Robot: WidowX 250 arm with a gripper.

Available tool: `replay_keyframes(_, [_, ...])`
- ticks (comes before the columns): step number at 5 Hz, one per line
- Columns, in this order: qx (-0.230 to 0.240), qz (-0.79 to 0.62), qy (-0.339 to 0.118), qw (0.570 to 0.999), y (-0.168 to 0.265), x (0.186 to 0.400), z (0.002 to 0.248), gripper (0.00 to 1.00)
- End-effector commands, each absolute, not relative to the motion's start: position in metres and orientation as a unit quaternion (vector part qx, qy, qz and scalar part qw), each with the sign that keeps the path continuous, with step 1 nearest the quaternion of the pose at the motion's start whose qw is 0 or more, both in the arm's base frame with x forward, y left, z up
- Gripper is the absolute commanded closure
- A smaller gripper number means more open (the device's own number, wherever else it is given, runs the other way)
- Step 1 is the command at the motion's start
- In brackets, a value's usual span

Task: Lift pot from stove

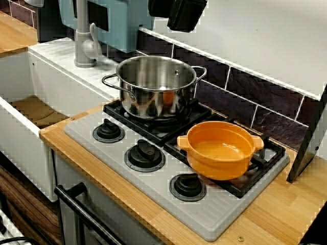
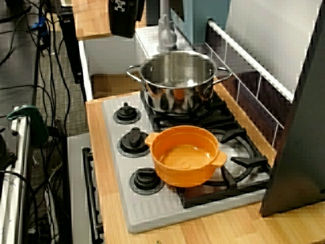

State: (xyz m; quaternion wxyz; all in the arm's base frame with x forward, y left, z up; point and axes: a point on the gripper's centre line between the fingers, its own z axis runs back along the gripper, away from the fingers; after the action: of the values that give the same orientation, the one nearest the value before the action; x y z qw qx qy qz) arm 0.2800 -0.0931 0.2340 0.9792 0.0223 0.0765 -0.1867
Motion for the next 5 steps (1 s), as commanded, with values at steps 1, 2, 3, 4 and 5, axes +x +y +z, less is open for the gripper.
replay_keyframes(1, [0.022,-0.187,0.077,0.979,-0.093,0.280,0.234,0.00])
replay_keyframes(2, [0.054,-0.224,0.076,0.970,-0.119,0.279,0.222,0.00])
replay_keyframes(3, [0.071,-0.268,0.072,0.958,-0.141,0.279,0.213,0.00])
replay_keyframes(4, [0.093,-0.337,0.078,0.934,-0.161,0.279,0.194,0.00])
replay_keyframes(5, [0.073,-0.311,0.065,0.945,-0.174,0.275,0.172,0.00])
